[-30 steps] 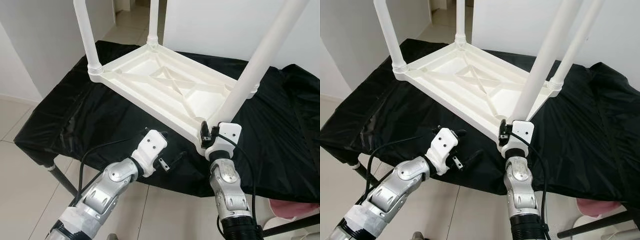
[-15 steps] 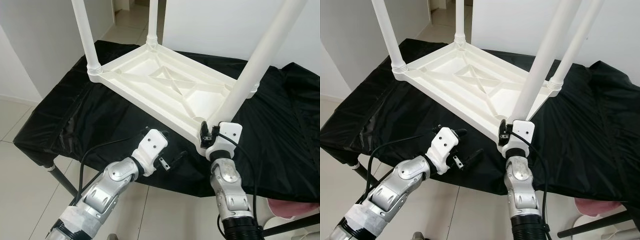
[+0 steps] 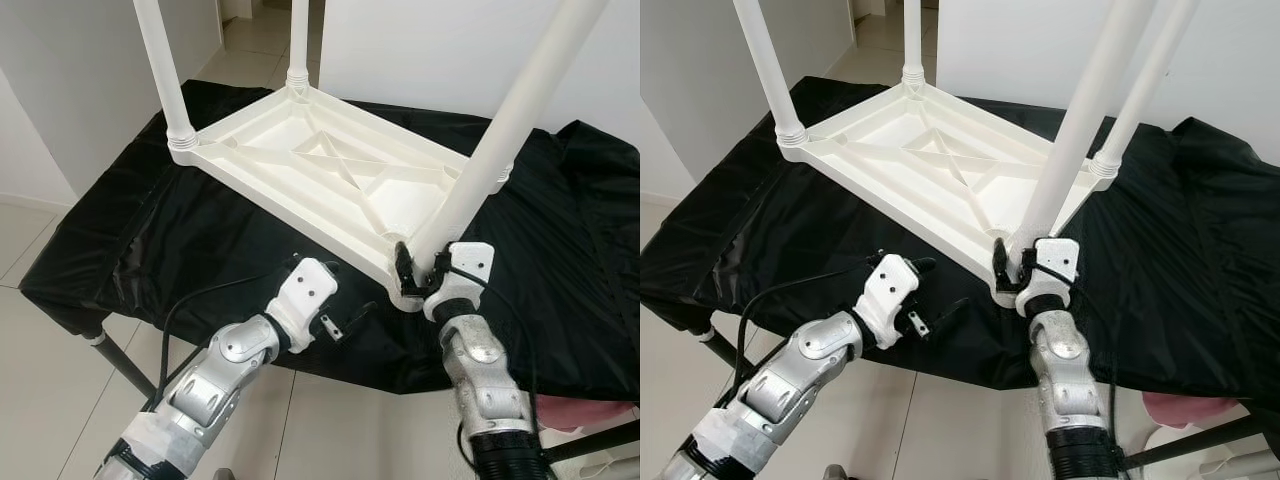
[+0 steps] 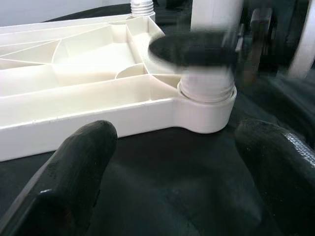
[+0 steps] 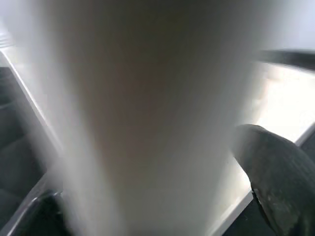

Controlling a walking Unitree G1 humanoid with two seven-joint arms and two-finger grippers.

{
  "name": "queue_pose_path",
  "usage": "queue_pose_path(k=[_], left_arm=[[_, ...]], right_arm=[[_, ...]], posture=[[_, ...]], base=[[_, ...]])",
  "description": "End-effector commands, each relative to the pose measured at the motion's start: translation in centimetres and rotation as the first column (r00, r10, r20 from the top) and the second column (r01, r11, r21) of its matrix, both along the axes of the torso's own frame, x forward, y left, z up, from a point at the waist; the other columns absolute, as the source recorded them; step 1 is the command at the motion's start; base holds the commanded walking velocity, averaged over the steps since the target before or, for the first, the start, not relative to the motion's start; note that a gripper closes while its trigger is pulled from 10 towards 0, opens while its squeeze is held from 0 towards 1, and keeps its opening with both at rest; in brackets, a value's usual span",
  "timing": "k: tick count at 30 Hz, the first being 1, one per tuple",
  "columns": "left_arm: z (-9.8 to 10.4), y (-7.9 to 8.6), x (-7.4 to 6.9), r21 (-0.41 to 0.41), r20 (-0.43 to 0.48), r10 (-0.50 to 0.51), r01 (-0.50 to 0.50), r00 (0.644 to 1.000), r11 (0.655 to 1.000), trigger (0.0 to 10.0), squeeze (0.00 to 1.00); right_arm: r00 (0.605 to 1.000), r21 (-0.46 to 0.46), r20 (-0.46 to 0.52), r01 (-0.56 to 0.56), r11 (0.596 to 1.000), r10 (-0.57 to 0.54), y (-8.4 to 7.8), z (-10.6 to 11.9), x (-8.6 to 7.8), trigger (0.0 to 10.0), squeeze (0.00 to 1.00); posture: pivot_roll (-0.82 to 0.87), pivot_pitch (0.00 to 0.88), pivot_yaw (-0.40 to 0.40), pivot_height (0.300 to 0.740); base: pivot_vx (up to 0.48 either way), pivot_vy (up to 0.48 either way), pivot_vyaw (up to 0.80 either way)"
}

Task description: Building children table

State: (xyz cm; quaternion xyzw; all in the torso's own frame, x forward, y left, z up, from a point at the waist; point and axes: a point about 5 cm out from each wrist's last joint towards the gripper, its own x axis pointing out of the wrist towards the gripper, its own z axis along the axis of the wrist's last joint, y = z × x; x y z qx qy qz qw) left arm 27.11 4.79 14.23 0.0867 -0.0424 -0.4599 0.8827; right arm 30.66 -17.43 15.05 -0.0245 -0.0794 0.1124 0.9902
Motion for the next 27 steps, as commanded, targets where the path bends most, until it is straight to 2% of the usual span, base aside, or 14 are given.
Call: queue_pose_path(k=[1,5,10,11,14,15,26,27], left_arm=[[-0.3,-0.4,-0.7,0.022,-0.017,-0.108,0.109,0.994,0.994,10.0,0.00],[-0.2,-0.5,-0.6,0.021,-0.015,-0.109,0.110,0.994,0.994,10.0,0.00],[-0.1,-0.5,-0.6,0.020,-0.013,-0.109,0.110,0.994,0.994,10.0,0.00],[-0.1,-0.5,-0.6,0.022,-0.011,-0.107,0.107,0.994,0.994,10.0,0.00],[-0.1,-0.5,-0.6,0.022,-0.010,-0.106,0.106,0.994,0.994,10.0,0.00],[0.0,-0.4,-0.5,0.020,-0.009,-0.099,0.099,0.995,0.995,10.0,0.00],[-0.1,-0.4,-0.5,0.017,-0.009,-0.094,0.094,0.996,0.995,10.0,0.00],[-0.1,-0.4,-0.5,0.018,-0.009,-0.095,0.096,0.995,0.995,10.0,0.00]], right_arm=[[0.998,0.010,-0.021,-0.062,0.998,0.062,-0.1,-0.2,0.1,10.0,0.00],[0.991,-0.023,-0.026,-0.131,0.991,0.130,-0.7,0.0,0.9,10.0,0.00],[0.979,-0.056,-0.050,-0.200,0.978,0.197,-0.6,-0.3,1.6,10.0,0.00],[0.972,-0.084,-0.076,-0.230,0.970,0.224,-0.6,-0.7,2.0,2.7,0.00],[0.970,-0.084,-0.081,-0.237,0.968,0.230,-0.6,-0.8,2.0,2.7,0.00],[0.963,-0.076,-0.086,-0.261,0.962,0.254,-0.7,-0.9,2.0,0.0,0.00],[0.953,-0.078,-0.102,-0.294,0.953,0.286,-1.1,-1.5,2.2,0.0,0.00],[0.953,-0.077,-0.106,-0.293,0.953,0.285,-1.2,-1.5,2.2,8.3,0.00]], posture=[[0.00,0.080,-0.032,0.740],[0.00,0.081,-0.030,0.740],[0.01,0.080,-0.032,0.740],[0.01,0.079,-0.038,0.740],[0.01,0.079,-0.038,0.740],[0.02,0.079,-0.041,0.740],[0.02,0.075,-0.045,0.740],[0.01,0.073,-0.044,0.740]], base=[[0.000,0.000,0.00],[0.000,0.000,0.00],[0.000,0.000,0.00],[0.000,0.000,0.00],[0.000,0.000,0.00],[0.000,0.000,0.00],[0.000,0.000,0.00],[0.000,0.000,0.00]])
